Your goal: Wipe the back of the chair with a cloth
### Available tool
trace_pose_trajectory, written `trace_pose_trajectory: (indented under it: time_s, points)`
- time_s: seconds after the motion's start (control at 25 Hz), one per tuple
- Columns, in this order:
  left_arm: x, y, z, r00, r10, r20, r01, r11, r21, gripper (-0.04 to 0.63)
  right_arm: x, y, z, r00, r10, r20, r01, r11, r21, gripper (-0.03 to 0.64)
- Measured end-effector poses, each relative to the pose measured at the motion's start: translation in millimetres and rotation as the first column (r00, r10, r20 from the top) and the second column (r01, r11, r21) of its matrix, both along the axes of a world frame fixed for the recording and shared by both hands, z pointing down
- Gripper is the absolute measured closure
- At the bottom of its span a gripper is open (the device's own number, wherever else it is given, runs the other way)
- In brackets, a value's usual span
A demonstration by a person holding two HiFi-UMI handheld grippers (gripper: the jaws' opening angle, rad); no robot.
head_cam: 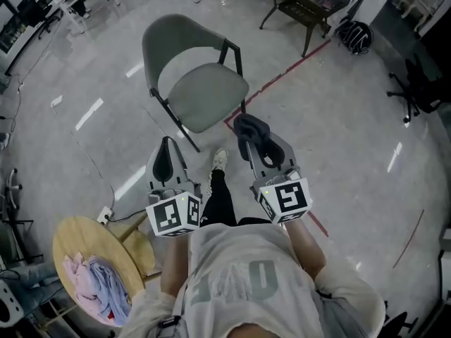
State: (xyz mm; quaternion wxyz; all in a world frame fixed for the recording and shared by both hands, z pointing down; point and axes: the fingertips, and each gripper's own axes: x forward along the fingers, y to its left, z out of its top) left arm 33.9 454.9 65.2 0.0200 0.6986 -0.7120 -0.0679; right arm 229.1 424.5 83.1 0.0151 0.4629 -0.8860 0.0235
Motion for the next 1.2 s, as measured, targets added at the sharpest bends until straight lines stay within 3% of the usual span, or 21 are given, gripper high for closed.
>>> trace_pose_trajectory:
  time_s: [0.12,0.48,0.64,0.88,1.2]
  points:
    - [-9.2,-57.1,-3.4,1.000,0.004,0.009,-0.004,1.000,-0.006,0.580,-15.2,-56.3,-2.7,0.999,-0.024,-0.022,0.024,1.000,-0.011,0.557]
    - [-65.7,-264.9,-47.7,0.999,-0.007,0.054,0.005,1.000,0.028,0.580,-75.7,-267.8,-54.3,0.998,-0.045,0.031,0.045,0.999,0.014,0.557]
    - [-94.3,-336.1,-61.2,0.998,0.010,0.058,-0.012,0.999,0.042,0.580,-109.0,-336.2,-70.7,0.998,-0.036,0.054,0.034,0.999,0.026,0.557]
    - [-80.4,-398.9,-72.2,0.999,0.018,0.046,-0.020,0.999,0.045,0.580,-113.5,-392.9,-79.0,0.997,-0.055,0.057,0.053,0.998,0.024,0.557]
    - [-61.4,-432.9,-75.5,0.999,-0.011,0.033,0.009,0.999,0.040,0.580,-112.4,-428.1,-76.5,0.991,-0.120,0.065,0.119,0.993,0.018,0.557]
